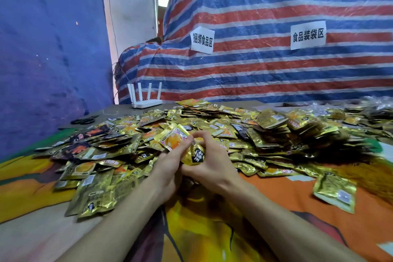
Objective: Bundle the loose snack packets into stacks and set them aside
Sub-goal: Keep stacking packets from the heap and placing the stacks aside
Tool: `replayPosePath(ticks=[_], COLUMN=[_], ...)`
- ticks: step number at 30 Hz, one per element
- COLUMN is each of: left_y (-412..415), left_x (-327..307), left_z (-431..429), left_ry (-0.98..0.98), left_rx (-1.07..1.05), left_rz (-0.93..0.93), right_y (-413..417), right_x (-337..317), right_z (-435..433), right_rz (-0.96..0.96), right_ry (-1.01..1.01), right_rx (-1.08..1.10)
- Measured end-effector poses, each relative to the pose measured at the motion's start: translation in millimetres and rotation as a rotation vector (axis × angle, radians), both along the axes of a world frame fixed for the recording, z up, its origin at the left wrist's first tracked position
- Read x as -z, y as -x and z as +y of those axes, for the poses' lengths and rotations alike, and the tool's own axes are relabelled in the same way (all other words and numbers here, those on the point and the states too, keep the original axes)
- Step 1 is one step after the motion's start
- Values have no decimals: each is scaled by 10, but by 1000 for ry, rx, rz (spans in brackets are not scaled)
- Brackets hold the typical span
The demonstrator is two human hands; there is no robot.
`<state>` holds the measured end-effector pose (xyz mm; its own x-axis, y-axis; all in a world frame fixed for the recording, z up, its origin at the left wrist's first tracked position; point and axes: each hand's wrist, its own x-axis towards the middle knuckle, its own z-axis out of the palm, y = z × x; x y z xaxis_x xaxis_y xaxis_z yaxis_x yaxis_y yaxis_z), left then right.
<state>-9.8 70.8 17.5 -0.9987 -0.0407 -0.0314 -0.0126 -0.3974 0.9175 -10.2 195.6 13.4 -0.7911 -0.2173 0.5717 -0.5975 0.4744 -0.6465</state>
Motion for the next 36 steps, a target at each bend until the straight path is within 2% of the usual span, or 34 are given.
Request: replayPosePath(ticks=[2,4,6,9,13,16,18,20,23,26,29,33,36], left_y=[-8,14,14,47,61,62,59,56,51,53,41,69,91], left_x=[12,36,34,52,51,49,46,39,35,97,135,140,167], left_z=[18,17,-7,-48,-70,-78,-77,-74,-64,-53,-42,-105,-170], left_ry=[52,16,11,45,67,89,105,115,246,664,832,925,1067], left_rx=[15,39,40,-24,-77,-105,-124,-140,-190,-276,-279,-333,-422], left_rz=[22,92,135,105,93,89,96,106,172,371,476,439,339], right_y=[1,35,102,249,491,617,647,642,619,573,532,599,741], right_x=[-39,-93,-157,-252,-311,-223,-120,-43,-10,-44,-86,-110,-134], right_z=[51,124,213,409,717,858,869,837,765,691,571,324,166], right_rz=[-15,3,30,54,105,83,116,161,136,100,126,52,-56], right_ry=[9,-11,-113,-288,-410,-559,-717,-788,-817,-787,-689,-547,-539], right_rx=[52,112,211,431,639,767,863,916,902,886,799,507,420])
